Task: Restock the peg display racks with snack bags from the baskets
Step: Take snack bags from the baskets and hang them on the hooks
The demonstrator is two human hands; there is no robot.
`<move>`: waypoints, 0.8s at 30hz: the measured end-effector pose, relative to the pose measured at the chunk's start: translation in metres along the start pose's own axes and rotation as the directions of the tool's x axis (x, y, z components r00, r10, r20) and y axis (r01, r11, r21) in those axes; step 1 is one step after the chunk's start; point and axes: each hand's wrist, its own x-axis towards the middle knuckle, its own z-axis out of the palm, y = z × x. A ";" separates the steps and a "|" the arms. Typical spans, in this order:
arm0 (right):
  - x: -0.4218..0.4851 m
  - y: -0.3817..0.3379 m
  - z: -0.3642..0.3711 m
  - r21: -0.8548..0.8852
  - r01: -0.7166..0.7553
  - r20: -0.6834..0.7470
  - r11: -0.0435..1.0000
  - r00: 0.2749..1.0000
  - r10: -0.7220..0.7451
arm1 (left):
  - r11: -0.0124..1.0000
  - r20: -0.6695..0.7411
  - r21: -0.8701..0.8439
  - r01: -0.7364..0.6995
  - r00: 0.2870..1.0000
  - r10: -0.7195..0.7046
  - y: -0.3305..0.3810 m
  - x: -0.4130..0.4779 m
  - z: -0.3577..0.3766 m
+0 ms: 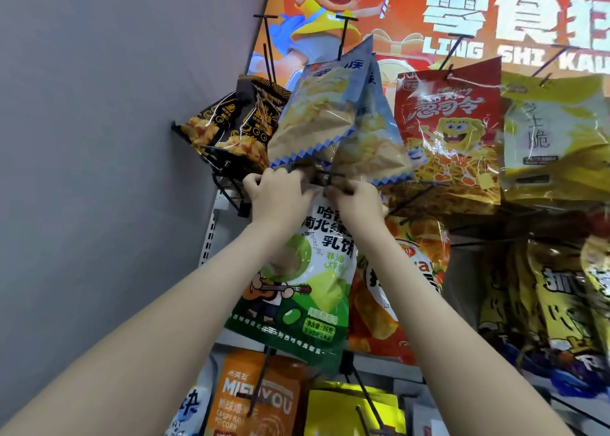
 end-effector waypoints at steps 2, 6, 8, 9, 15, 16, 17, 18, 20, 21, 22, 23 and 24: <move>0.000 0.003 -0.001 0.049 -0.027 0.015 0.998 1.000 0.026 | 0.999 -0.001 -0.045 -0.001 1.000 0.001 -0.001 0.000 0.002; -0.003 0.003 -0.006 -0.072 -0.033 0.050 0.997 0.998 0.036 | 0.997 0.039 -0.071 0.015 0.999 -0.012 -0.001 -0.004 0.007; -0.004 0.003 -0.002 -0.143 -0.007 0.042 0.990 0.999 0.013 | 0.997 0.045 -0.064 0.031 0.999 -0.028 -0.002 -0.005 0.010; -0.003 0.004 0.002 -0.191 0.004 0.022 0.982 1.000 0.000 | 0.998 0.056 -0.051 0.040 0.998 -0.038 -0.003 -0.006 0.012; -0.034 0.027 0.028 -0.439 0.143 -0.246 0.887 0.930 -0.271 | 0.994 -0.117 -0.008 -0.113 0.987 0.111 -0.010 -0.034 0.033; -0.042 0.031 0.032 -0.425 0.192 -0.232 0.884 0.921 -0.312 | 0.981 -0.150 -0.038 -0.191 0.971 0.184 -0.014 -0.042 0.038; -0.050 0.036 0.037 -0.402 0.225 -0.186 0.888 0.929 -0.320 | 0.962 -0.155 -0.073 -0.264 0.956 0.250 -0.017 -0.051 0.043; -0.055 0.041 0.043 -0.384 0.243 -0.127 0.891 0.942 -0.311 | 0.942 -0.138 -0.097 -0.320 0.942 0.306 -0.021 -0.059 0.048; -0.060 0.054 0.055 -0.404 0.270 -0.022 0.874 0.952 -0.304 | 0.915 -0.074 -0.095 -0.393 0.919 0.387 -0.031 -0.070 0.060; -0.060 0.059 0.058 -0.427 0.287 0.021 0.858 0.951 -0.308 | 0.906 -0.033 -0.078 -0.416 0.909 0.415 -0.037 -0.071 0.065; -0.058 0.064 0.062 -0.445 0.282 0.066 0.850 0.957 -0.283 | 0.901 0.021 -0.069 -0.429 0.902 0.431 -0.041 -0.072 0.069; -0.056 0.069 0.064 -0.454 0.265 0.111 0.851 0.964 -0.241 | 0.901 0.085 -0.077 -0.427 0.897 0.433 -0.044 -0.071 0.072; -0.053 0.073 0.065 -0.454 0.255 0.158 0.853 0.966 -0.205 | 0.902 0.133 -0.086 -0.423 0.892 0.431 -0.046 -0.070 0.075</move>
